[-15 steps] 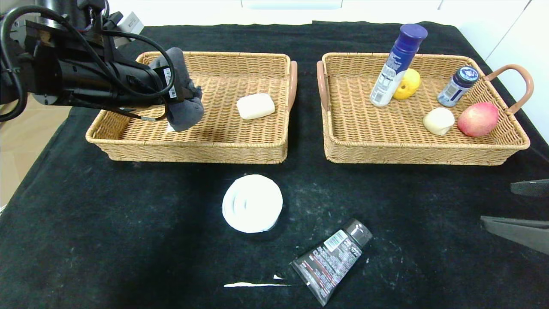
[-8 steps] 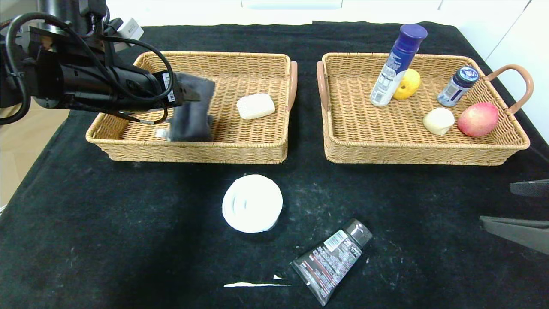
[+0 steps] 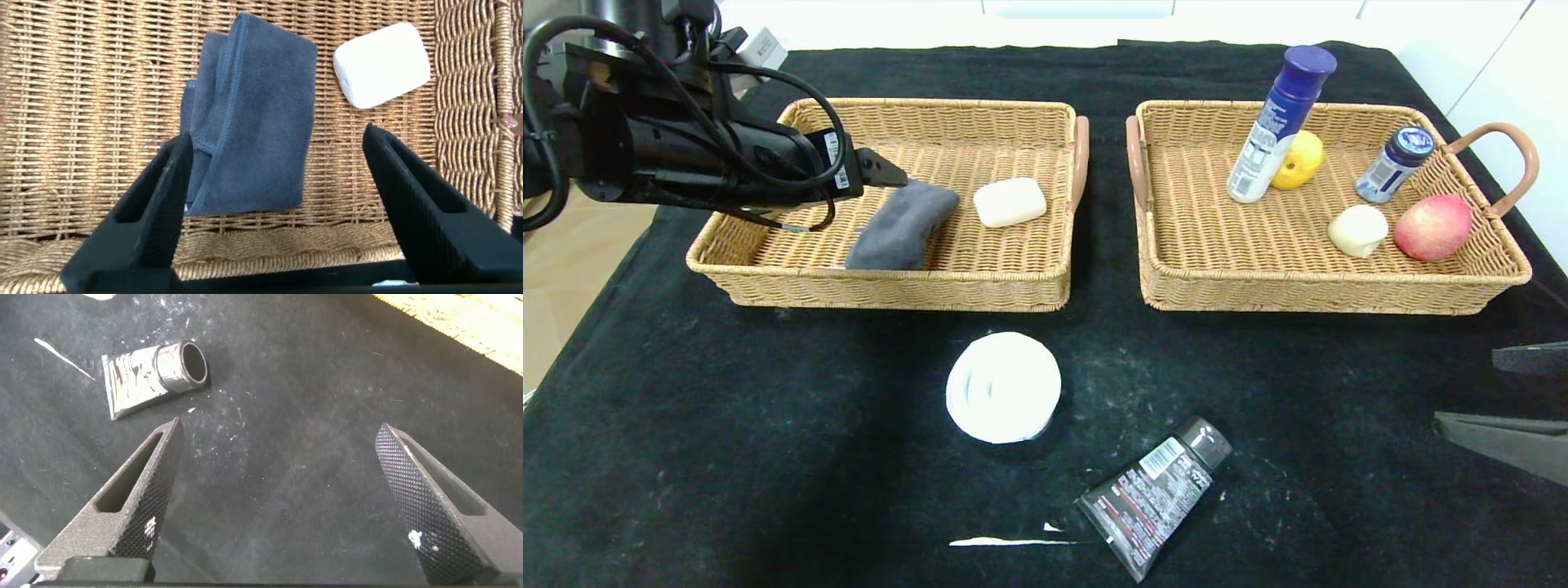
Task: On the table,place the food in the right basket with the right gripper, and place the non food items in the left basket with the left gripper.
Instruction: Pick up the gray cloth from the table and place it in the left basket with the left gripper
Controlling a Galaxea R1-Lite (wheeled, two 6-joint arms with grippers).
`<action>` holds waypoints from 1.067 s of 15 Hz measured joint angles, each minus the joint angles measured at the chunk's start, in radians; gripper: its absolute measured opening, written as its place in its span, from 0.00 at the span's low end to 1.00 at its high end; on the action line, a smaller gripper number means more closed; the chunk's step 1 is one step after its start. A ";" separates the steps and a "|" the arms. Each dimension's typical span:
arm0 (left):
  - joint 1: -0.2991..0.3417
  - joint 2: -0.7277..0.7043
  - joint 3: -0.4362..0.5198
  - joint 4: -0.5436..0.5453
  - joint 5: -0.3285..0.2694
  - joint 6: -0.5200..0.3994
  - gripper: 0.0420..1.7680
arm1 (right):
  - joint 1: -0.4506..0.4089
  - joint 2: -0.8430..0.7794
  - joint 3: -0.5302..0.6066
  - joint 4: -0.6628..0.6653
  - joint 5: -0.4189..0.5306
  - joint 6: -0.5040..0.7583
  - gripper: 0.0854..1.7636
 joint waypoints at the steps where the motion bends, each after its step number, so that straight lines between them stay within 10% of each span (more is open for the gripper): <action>1: 0.002 -0.001 -0.001 0.001 0.000 0.000 0.87 | 0.001 0.000 0.000 0.000 0.001 0.000 0.97; 16: -0.014 -0.054 0.043 0.016 0.000 0.018 0.95 | 0.000 0.001 0.001 -0.001 -0.001 0.000 0.97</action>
